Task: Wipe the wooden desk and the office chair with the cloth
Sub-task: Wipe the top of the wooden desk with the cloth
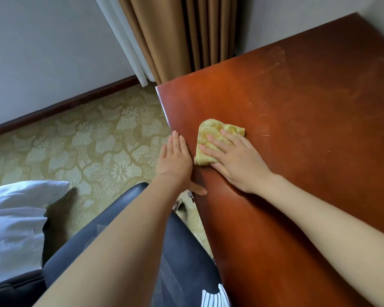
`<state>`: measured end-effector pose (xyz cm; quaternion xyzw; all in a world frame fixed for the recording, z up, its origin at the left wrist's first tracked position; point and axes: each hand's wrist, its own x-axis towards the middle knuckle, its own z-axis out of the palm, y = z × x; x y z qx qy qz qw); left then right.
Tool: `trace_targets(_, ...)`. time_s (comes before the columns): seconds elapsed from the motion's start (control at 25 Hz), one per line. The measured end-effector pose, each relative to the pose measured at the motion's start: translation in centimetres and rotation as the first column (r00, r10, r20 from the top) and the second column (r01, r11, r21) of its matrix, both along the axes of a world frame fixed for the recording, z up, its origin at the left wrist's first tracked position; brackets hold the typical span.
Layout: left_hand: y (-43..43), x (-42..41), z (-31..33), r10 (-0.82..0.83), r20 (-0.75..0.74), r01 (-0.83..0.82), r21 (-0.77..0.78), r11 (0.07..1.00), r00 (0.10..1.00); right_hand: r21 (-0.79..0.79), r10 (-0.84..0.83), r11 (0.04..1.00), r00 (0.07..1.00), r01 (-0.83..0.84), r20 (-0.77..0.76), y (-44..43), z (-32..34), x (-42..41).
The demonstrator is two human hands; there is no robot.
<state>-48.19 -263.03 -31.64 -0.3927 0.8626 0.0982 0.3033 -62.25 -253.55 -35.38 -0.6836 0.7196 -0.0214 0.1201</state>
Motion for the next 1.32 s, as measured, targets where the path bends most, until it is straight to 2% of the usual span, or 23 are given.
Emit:
trace_targets(0.12, 0.0, -0.1, 0.0, -0.026, 0.038, 0.027, -0.037, 0.999, 0.999, 0.014, 0.01, 1.0, 0.999, -0.011, 0.034, 6.0, 0.8, 0.9)
trace_targets(0.24, 0.0, 0.8, -0.1, -0.052, 0.013, 0.053, -0.086, 0.995, 0.999, 0.023, 0.015, 1.0, 0.999, -0.016, 0.039, 12.0, 1.2, 2.4)
trace_targets(0.36, 0.4, 2.0, -0.5, -0.057, -0.018, 0.053, -0.175, 0.983, 0.998, 0.031, 0.008, 0.999, 0.994, -0.011, 0.107, 17.5, 1.1, 4.9)
trace_targets(0.52, 3.1, 3.5, -1.0, -0.145, -0.176, 0.089, -0.293, 0.952, 0.974, 0.042, 0.128, 0.99, 0.976, -0.137, 0.175, 23.8, 1.1, 7.6)
trace_targets(0.68, 8.3, 4.7, -1.5, -0.135, -0.346, 0.058, -0.224, 0.973, 0.928, 0.095, 0.339, 0.933, 0.936, -0.347, 0.092, 24.5, 1.8, 5.2)
trace_targets(0.76, 10.9, 5.7, -1.7, -0.075, -0.385, 0.012, -0.164, 0.986, 0.92, 0.142, 0.336, 0.928, 0.939, -0.343, 0.076, 22.8, 2.0, 3.8)
trace_targets(0.88, 13.4, 7.6, -1.9, -0.004, -0.394, -0.04, -0.104, 0.994, 0.919, 0.179, 0.205, 0.961, 0.977, -0.211, 0.049, 18.7, 1.9, 2.3)
trace_targets(0.96, 14.5, 8.8, -1.9, -0.023, -0.362, -0.013, -0.097, 0.995, 0.932, 0.195, 0.088, 0.977, 0.996, -0.087, 0.005, 15.0, 1.9, 1.6)
trace_targets(1.04, 15.2, 10.0, -1.8, -0.052, -0.325, 0.024, -0.089, 0.996, 0.944, 0.247, -0.059, 0.968, 0.998, 0.047, 0.038, 11.2, 2.2, 1.9)
trace_targets(1.12, 15.6, 11.0, -1.5, -0.041, -0.305, 0.024, -0.06, 0.998, 0.952, 0.288, -0.265, 0.931, 0.957, 0.223, 0.116, 8.4, 2.1, 3.4)
trace_targets(1.2, 16.1, 12.1, -1.0, -0.017, -0.299, 0.009, -0.027, 1.0, 0.954, 0.26, -0.449, 0.879, 0.877, 0.4, 0.168, 7.3, 1.7, 5.9)
trace_targets(1.24, 16.4, 12.6, -0.8, -0.001, -0.303, -0.001, -0.006, 1.0, 0.953, 0.225, -0.484, 0.867, 0.859, 0.444, 0.17, 7.5, 1.5, 7.1)
trace_targets(1.32, 16.9, 13.5, -0.3, 0.023, -0.317, -0.016, 0.026, 1.0, 0.948, 0.145, -0.45, 0.891, 0.878, 0.43, 0.163, 9.1, 1.1, 9.2)
